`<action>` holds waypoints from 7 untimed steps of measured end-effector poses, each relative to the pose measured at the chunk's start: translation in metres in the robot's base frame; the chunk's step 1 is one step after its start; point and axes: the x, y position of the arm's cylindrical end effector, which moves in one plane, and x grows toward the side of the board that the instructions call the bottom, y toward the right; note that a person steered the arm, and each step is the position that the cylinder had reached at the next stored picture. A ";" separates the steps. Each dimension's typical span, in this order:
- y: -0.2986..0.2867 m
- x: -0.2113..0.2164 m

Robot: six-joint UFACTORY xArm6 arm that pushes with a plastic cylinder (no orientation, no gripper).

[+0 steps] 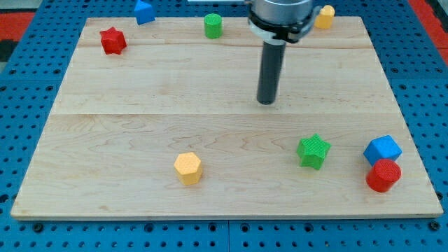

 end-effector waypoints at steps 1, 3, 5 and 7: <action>0.032 0.008; 0.192 0.079; 0.212 0.130; 0.163 0.123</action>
